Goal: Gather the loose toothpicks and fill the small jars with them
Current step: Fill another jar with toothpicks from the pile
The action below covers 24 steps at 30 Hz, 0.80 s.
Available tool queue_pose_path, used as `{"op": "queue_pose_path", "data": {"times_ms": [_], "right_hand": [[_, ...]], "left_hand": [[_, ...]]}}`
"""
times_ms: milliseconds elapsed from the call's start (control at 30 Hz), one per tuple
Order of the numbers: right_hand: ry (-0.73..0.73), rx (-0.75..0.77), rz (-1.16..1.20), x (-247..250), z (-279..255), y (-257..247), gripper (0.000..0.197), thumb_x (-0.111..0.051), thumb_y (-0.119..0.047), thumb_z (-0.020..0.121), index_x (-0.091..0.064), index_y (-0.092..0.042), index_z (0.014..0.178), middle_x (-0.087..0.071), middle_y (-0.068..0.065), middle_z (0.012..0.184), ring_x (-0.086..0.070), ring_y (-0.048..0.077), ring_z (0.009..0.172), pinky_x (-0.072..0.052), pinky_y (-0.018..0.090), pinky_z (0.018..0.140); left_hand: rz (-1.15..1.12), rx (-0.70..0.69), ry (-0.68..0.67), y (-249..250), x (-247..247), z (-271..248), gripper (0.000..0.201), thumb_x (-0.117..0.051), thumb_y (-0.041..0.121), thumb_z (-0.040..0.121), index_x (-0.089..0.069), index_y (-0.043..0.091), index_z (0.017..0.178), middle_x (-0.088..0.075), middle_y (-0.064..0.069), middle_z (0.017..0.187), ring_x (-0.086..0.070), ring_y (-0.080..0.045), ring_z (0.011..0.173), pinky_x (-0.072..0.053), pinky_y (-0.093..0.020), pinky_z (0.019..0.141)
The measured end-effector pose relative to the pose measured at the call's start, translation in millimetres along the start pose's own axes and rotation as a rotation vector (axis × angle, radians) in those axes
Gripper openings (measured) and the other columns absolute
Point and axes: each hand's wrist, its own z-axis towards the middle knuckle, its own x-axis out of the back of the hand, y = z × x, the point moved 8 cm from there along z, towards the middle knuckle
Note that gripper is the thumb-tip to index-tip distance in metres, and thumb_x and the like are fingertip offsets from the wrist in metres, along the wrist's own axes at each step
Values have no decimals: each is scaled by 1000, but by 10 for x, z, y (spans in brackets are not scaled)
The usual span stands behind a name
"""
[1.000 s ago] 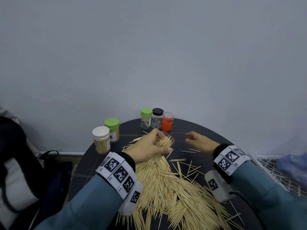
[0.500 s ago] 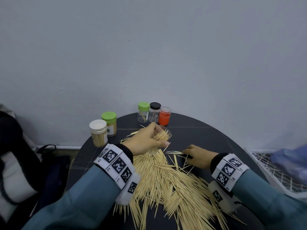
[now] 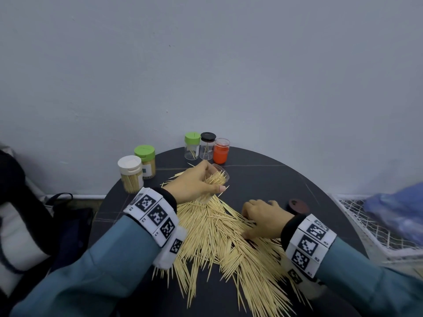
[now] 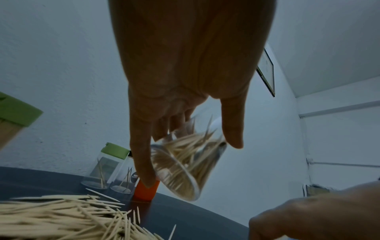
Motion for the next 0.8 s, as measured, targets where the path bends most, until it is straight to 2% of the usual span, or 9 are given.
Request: {"op": "queue_pose_path", "data": {"times_ms": [167, 267, 400, 533, 633, 700, 800], "right_hand": [[-14, -11, 95, 14, 58, -62, 37, -54, -32, 90, -46, -10, 118, -52, 5, 123, -50, 23, 112, -35, 37, 98], [-43, -42, 142, -12, 101, -90, 34, -52, -26, 93, -47, -6, 120, -53, 11, 123, -54, 27, 110, -44, 35, 90], [-74, -62, 153, -16, 125, -131, 35, -46, -22, 96, -46, -3, 125, -52, 14, 126, -53, 28, 114, -44, 34, 91], [-97, -68, 150, -5, 138, -111, 34, -40, -20, 99, -44, -1, 127, -50, 15, 130, -50, 28, 118, -41, 32, 93], [-100, -60, 172, 17, 140, -88, 35, -35, -22, 101, -42, -1, 128, -50, 14, 131, -49, 27, 119, -39, 31, 94], [-113, -65, 195, 19, 142, -66, 35, -34, -25, 101, -43, -3, 128, -52, 12, 129, -50, 25, 118, -39, 30, 92], [-133, -60, 223, 27, 140, -38, 28, -35, -18, 101, -49, -6, 121, -56, 10, 120, -53, 24, 109, -40, 29, 86]], "left_hand": [[16, 1, -9, -4, -11, -8, 43, -65, 29, 87, -43, 16, 121, -49, 17, 92, -50, 3, 77, -39, -12, 61], [18, 1, -5, -14, -3, -4, 45, -66, 30, 86, -44, 15, 122, -50, 15, 93, -49, 2, 77, -39, -14, 63], [32, 2, -9, -33, -6, 4, 47, -67, 32, 85, -44, 15, 122, -50, 10, 99, -49, 0, 81, -41, -15, 67], [19, 4, -9, -45, 2, 10, 45, -68, 32, 85, -44, 16, 120, -53, 10, 97, -52, -2, 79, -43, -18, 68], [29, 10, -14, -62, 6, 15, 46, -68, 33, 84, -44, 17, 120, -54, 6, 103, -53, -6, 83, -43, -21, 71], [41, 13, -20, -65, 3, 11, 46, -67, 34, 85, -44, 17, 120, -53, 5, 105, -53, -8, 86, -43, -22, 73], [52, 15, -24, -62, -1, 8, 47, -67, 34, 85, -43, 17, 121, -52, 4, 108, -52, -10, 90, -43, -23, 73]]}}
